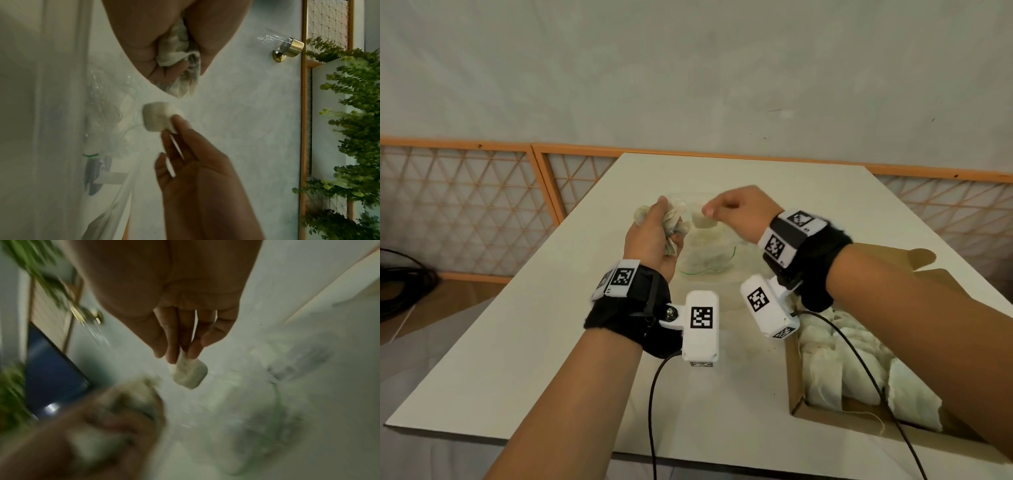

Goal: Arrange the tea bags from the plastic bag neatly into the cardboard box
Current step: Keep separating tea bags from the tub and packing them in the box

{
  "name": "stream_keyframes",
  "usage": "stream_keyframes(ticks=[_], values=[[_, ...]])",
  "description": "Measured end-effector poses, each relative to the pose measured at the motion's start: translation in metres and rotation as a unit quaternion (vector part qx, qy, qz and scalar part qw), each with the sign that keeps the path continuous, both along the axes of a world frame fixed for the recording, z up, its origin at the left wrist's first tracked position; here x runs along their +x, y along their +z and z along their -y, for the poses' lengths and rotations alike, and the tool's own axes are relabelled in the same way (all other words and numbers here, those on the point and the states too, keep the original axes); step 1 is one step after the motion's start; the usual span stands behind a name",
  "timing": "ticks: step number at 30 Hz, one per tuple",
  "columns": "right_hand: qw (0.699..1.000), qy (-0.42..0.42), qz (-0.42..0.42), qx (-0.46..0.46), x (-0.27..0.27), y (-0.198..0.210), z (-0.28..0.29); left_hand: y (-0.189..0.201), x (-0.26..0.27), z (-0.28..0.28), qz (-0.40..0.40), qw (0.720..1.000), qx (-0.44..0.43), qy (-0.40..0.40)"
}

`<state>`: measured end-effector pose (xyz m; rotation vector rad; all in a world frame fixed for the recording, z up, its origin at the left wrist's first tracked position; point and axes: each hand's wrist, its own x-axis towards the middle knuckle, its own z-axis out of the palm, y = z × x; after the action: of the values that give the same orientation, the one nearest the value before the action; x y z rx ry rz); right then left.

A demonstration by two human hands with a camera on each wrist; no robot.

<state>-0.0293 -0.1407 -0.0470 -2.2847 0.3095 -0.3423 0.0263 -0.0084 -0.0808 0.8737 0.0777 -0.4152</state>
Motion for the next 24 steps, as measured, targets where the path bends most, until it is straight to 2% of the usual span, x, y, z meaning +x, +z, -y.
stream_keyframes(ticks=[4,7,9,13,16,20,24], values=[[0.984,0.042,0.032,0.168,-0.040,0.026,0.000,0.012,-0.021,0.003,0.028,0.997,0.018,-0.067],[0.974,0.054,0.033,0.219,-0.074,0.023,0.005,0.020,-0.055,0.013,0.101,0.973,0.052,-0.201],[0.967,0.034,0.053,0.246,-0.099,0.016,0.012,0.019,-0.082,0.021,0.153,0.948,0.068,-0.271],[0.943,-0.040,0.109,0.312,-0.152,-0.001,0.026,-0.002,-0.130,0.037,0.196,0.928,0.105,-0.298],[0.924,-0.094,0.126,0.349,-0.191,-0.018,0.033,-0.020,-0.158,0.048,0.194,0.917,0.111,-0.330],[0.908,-0.148,0.173,0.352,-0.227,-0.045,0.044,-0.030,-0.181,0.060,0.127,0.912,0.063,-0.386],[0.873,-0.084,0.216,0.430,-0.249,-0.059,0.054,-0.030,-0.185,0.071,0.060,0.912,0.076,-0.398]])
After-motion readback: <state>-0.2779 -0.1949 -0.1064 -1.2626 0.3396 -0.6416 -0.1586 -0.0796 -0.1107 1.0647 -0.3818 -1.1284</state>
